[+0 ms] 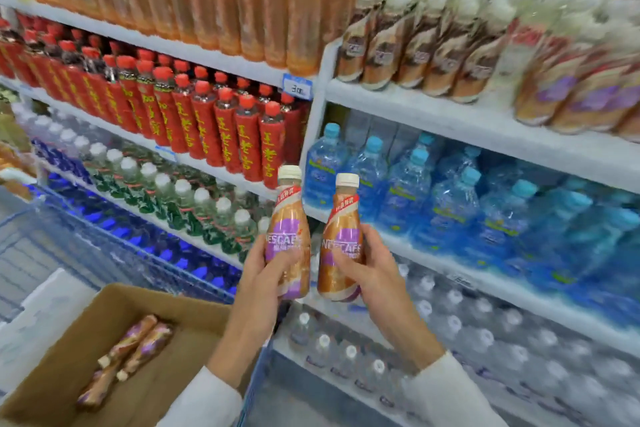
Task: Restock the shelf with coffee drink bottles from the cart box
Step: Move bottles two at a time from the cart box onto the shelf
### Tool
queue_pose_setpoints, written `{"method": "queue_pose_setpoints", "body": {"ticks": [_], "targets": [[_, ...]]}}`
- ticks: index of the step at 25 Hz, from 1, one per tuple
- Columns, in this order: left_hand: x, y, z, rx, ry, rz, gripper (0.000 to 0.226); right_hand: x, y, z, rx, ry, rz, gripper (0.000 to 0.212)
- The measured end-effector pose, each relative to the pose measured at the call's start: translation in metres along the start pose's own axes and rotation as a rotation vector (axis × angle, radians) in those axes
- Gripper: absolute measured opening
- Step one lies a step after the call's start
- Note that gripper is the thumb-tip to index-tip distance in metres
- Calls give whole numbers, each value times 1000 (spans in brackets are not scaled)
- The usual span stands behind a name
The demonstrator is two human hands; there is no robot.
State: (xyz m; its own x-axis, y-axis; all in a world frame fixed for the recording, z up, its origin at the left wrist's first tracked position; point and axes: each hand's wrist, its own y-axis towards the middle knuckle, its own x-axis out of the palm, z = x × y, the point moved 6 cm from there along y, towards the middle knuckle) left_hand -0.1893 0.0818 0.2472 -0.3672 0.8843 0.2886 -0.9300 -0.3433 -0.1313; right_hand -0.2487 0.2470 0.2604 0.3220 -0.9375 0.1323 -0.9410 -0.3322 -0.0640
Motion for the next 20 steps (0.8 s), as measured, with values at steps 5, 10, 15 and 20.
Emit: {"method": "queue_pose_setpoints", "body": {"ticks": [5, 10, 15, 20], "targets": [[122, 18, -12, -5, 34, -197, 31, -114, -24, -36, -89, -10, 209, 48], [262, 18, -27, 48, 81, -323, 14, -238, -45, -77, -139, -35, 326, 43], [394, 24, -13, 136, 88, -451, 29, -346, -40, -137, -232, -54, 384, 49], [496, 49, 22, 291, 185, -547, 38, -421, -15, -206, -376, -150, 441, 59]]}}
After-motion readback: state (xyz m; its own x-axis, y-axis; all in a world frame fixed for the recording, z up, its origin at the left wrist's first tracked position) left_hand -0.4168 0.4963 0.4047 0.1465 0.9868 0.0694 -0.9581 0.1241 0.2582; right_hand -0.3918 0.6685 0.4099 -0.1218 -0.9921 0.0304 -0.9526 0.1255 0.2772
